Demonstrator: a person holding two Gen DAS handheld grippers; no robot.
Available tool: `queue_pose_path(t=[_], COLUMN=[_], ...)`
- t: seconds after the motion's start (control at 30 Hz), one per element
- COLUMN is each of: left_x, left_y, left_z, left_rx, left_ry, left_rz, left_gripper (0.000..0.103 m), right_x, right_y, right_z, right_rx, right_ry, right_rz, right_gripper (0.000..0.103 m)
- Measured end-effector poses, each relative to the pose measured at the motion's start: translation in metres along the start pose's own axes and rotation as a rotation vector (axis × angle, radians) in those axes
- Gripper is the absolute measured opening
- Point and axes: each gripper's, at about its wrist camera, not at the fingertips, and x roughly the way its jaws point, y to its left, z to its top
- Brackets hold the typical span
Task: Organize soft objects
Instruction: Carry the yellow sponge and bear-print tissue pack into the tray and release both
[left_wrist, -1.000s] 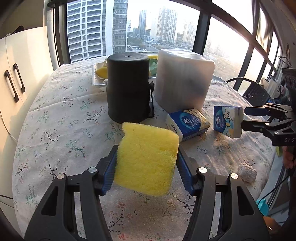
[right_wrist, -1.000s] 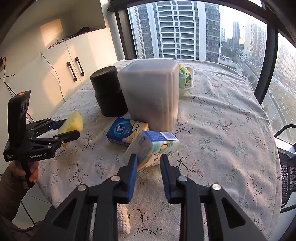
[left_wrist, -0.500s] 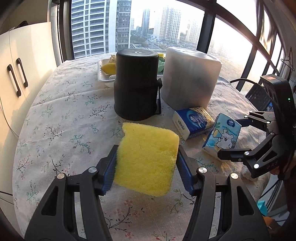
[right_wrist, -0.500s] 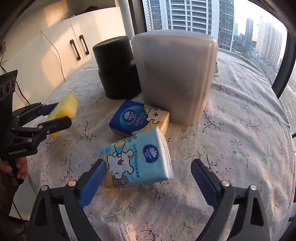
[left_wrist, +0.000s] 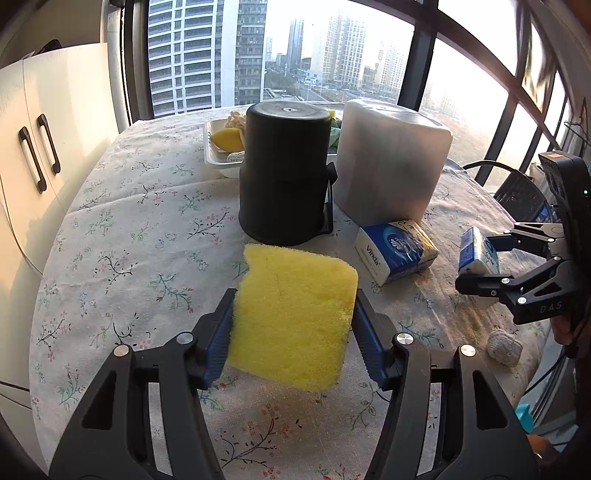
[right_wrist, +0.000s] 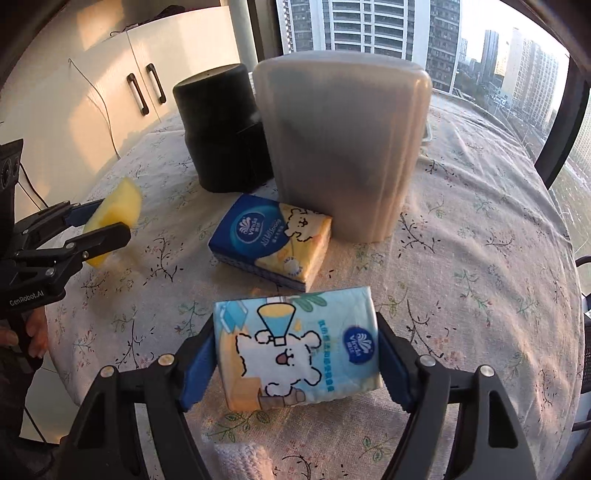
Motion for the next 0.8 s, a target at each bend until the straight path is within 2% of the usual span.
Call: queue_pose_path(t=[0.1,0.33,0.63,0.8], left_x=[0.002,0.012,0.039,0.058], left_y=[0.006,0.029,0.072,0.095], left_z=[0.004,0.021,0.057,0.078], left_rx=[-0.004,-0.011,-0.051,-0.069], left_ry=[-0.004,-0.007,-0.006,-0.003], left_rz=[0.016,0.066,0.127,0.156], left_gripper=[0.057,0.057,0.057,0.057], right_x=[-0.011,-0.007,0.018,0.029], right_y=[-0.018,-0.062,-0.105,-0.114], right_z=[0.003,0.023,0.066,0.092], right_rx=[0.016,0.061,0.111,0.125], right_ry=[-0.019,-0.017,-0.011,-0.013], right_rz=[-0.042,-0.118,-0.126,-0.136], right_gripper=[0.078,0.078,0.078,0.078])
